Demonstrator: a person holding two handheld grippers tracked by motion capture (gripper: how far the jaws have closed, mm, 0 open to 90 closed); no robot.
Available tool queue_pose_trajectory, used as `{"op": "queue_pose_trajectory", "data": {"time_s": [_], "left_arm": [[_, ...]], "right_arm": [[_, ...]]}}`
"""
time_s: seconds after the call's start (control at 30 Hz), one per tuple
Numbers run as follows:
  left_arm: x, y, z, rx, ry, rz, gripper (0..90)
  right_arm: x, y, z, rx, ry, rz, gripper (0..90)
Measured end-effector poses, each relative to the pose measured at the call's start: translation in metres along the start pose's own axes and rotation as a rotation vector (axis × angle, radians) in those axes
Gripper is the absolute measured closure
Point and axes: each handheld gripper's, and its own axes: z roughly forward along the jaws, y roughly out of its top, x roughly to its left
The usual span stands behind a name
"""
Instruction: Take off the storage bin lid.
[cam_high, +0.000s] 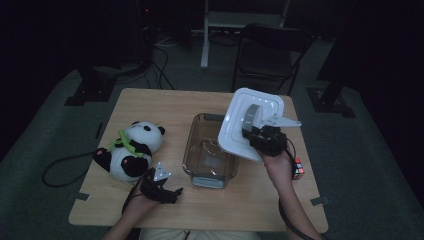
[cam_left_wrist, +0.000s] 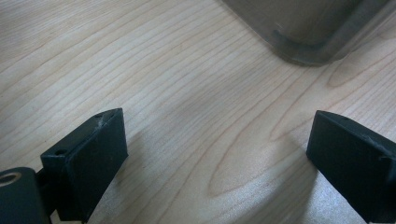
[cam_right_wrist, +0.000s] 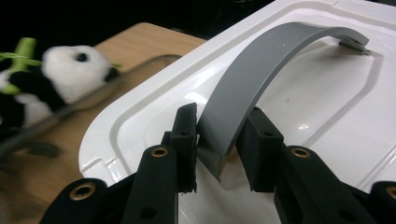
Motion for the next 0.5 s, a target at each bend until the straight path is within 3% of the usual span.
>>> {"op": "queue_pose_trajectory", "data": {"time_s": [0.03, 0.17, 0.23, 0.27, 0.5], "left_arm": [[0.0, 0.0, 0.0, 0.0, 0.0, 0.0, 5.7], [0.0, 0.0, 0.0, -0.001, 0.0, 0.0, 5.7], [0.0, 0.0, 0.0, -0.001, 0.0, 0.0, 5.7], [0.0, 0.0, 0.0, -0.001, 0.0, -0.001, 5.7], [0.0, 0.0, 0.0, 0.0, -0.001, 0.0, 5.7]], "right_arm": [[0.0, 0.0, 0.0, 0.0, 0.0, 0.0, 69.0], [-0.029, -0.008, -0.005, 0.005, -0.053, 0.058, 68.9], [-0.029, -0.008, -0.005, 0.005, -0.053, 0.058, 68.9], [-0.041, -0.011, -0.008, 0.009, -0.08, 0.077, 68.9], [-0.066, -0.021, -0.007, 0.033, -0.137, 0.112, 68.9]]}}
